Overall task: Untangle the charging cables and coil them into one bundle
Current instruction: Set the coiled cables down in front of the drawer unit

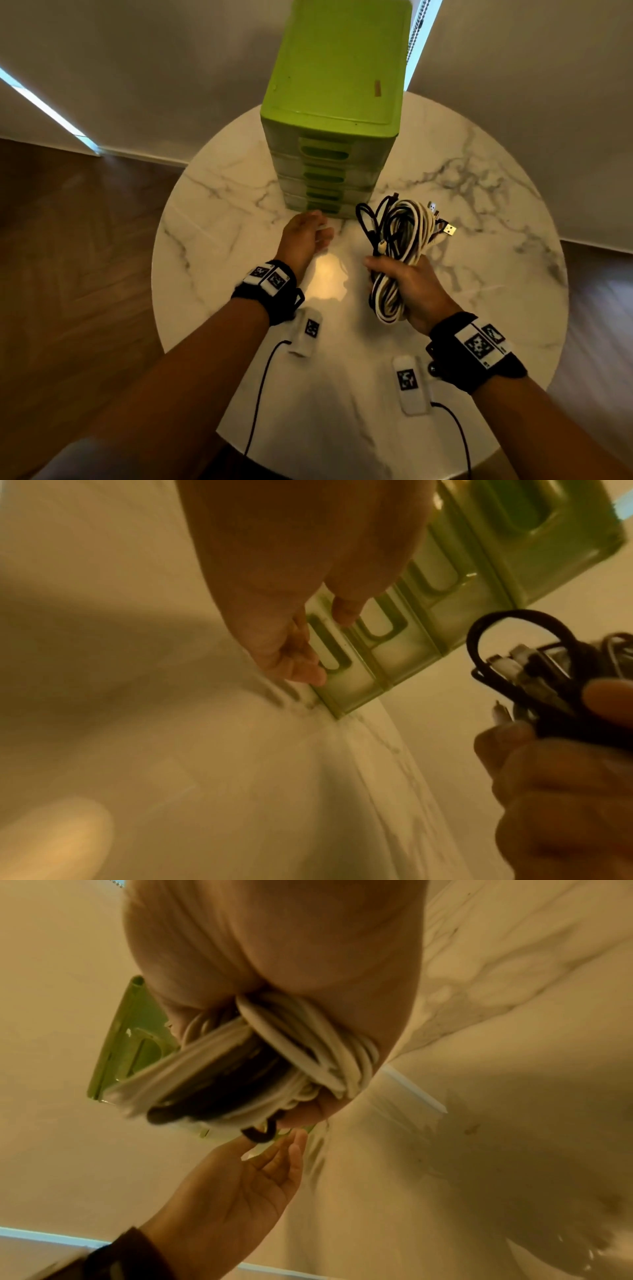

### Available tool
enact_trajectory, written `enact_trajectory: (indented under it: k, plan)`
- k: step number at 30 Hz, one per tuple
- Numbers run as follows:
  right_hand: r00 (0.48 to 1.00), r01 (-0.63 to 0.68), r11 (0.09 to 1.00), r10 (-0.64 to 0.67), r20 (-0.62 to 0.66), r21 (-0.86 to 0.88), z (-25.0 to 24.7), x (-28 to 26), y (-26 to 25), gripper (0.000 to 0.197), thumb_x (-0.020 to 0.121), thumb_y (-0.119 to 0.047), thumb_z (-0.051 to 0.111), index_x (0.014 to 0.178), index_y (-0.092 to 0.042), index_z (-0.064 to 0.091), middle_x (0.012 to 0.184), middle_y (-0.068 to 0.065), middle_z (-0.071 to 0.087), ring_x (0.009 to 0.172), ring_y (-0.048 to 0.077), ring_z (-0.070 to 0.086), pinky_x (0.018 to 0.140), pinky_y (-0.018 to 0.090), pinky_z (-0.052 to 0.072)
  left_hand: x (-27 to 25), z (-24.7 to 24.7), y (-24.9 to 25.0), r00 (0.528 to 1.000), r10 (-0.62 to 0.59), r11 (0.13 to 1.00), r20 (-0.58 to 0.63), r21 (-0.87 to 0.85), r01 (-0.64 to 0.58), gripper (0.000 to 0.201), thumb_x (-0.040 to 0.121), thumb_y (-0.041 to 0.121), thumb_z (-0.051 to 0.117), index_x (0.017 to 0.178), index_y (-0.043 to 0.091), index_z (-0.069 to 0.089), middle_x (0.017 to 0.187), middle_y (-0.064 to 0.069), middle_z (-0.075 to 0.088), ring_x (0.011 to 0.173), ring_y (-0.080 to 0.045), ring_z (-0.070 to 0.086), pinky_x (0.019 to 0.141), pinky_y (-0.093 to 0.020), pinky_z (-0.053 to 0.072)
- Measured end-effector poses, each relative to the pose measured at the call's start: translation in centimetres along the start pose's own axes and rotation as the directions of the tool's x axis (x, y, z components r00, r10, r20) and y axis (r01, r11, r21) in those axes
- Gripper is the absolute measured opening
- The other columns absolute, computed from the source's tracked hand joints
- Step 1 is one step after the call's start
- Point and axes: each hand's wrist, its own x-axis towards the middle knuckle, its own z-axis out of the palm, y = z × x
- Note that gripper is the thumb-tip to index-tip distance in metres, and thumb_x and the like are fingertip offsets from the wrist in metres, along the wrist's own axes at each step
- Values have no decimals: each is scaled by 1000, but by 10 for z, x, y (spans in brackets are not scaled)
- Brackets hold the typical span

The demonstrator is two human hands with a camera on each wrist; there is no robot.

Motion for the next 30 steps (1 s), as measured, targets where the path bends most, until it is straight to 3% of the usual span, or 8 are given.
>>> enact_trajectory:
  k: [3, 7, 9, 13, 17, 21, 24, 30]
  plan:
    - [1000, 10, 1000, -10, 4, 1, -4, 2, 5, 10, 87, -1, 70, 93, -5, 63, 64, -2, 67, 55, 9, 65, 52, 23, 52, 12, 9, -1, 999, 14, 1000, -38, -14, -14, 24, 106, 28, 48, 104, 8, 62, 88, -8, 66, 75, -17, 60, 60, -26, 43]
    - [1000, 0, 1000, 0, 18, 21, -9, 0, 12, 12, 87, -1, 71, 93, -8, 64, 66, -1, 66, 56, 10, 65, 53, 25, 53, 18, 14, -3, 998, 20, 999, -55, -33, -22, 39, 106, 34, 46, 116, 1, 62, 92, -11, 68, 70, -17, 61, 56, -26, 39]
    - [1000, 0, 1000, 0, 26, 14, -10, -3, 15, 11, 87, -1, 70, 91, -9, 64, 65, -2, 66, 56, 11, 65, 54, 26, 54, 14, 13, -7, 998, 17, 1000, -68, -8, -18, 41, 105, 35, 47, 117, -1, 62, 86, -9, 67, 65, -16, 58, 56, -27, 38]
    - [999, -20, 999, 21, 31, -25, -10, -17, 19, 8, 86, -3, 72, 90, -8, 66, 67, -1, 68, 57, 13, 65, 55, 26, 53, -10, 2, -24, 998, -3, 1000, -66, 26, 4, 33, 105, 35, 48, 100, 7, 65, 79, -8, 64, 65, -20, 53, 57, -31, 38]
    - [1000, -15, 994, 17, 25, -105, -4, -35, 23, 7, 84, -6, 74, 86, -9, 69, 65, 2, 67, 56, 15, 65, 55, 27, 52, -47, -15, -42, 997, -33, 998, -76, 43, 36, 31, 105, 33, 48, 95, 10, 66, 79, -8, 65, 66, -22, 55, 60, -31, 41]
    - [1000, -10, 986, 12, 6, -165, 5, -50, 31, 14, 82, -9, 77, 95, -7, 73, 73, 4, 69, 64, 13, 67, 62, 29, 52, -83, -31, -61, 996, -32, 999, -80, 29, 34, 28, 106, 30, 47, 100, 10, 66, 75, -5, 66, 65, -18, 57, 58, -28, 41]
    - [1000, -14, 980, 12, -12, -200, 11, -59, 35, 8, 80, -12, 78, 86, -15, 74, 72, 1, 72, 71, 15, 67, 69, 32, 52, -102, -38, -74, 995, -32, 999, -91, 13, 33, 27, 106, 28, 47, 101, 11, 68, 71, 0, 68, 64, -17, 57, 55, -26, 41]
    - [999, -24, 974, 14, -45, -226, 21, -69, 37, 10, 78, -14, 80, 87, -13, 74, 74, 1, 72, 67, 9, 67, 62, 24, 51, -119, -46, -85, 993, -55, 998, -108, -11, 54, 32, 105, 27, 48, 117, 0, 61, 87, -6, 71, 60, -12, 59, 51, -22, 43]
